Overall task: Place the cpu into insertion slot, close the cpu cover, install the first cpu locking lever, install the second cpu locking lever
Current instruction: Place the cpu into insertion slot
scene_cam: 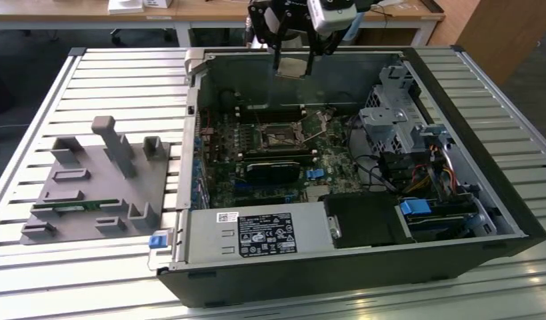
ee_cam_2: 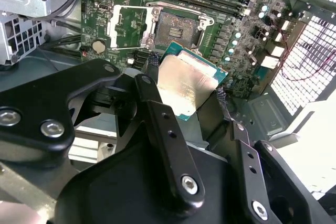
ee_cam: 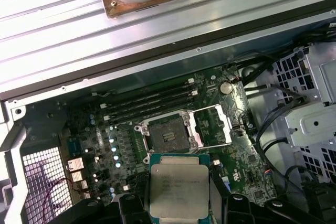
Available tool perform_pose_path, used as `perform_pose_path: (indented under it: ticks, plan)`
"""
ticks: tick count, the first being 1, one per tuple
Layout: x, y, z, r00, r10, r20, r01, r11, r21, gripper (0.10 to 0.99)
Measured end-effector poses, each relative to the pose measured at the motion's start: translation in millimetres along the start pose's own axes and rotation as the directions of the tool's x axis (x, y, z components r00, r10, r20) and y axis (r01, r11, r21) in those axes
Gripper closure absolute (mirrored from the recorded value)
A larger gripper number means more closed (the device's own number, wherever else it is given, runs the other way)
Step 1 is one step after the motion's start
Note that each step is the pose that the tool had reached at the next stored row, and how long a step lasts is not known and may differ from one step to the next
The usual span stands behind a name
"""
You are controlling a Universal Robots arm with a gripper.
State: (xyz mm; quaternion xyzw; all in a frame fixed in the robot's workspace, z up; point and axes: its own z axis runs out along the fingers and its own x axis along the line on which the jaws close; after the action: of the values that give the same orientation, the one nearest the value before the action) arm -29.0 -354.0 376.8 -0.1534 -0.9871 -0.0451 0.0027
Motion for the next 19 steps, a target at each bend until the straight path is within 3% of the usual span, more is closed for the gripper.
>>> perform_pose_path:
  ticks: [19]
  plan:
    - [0.1,0.1,0.4,0.9980,0.063,0.0055,-0.063,0.9980,-0.001,0.545]
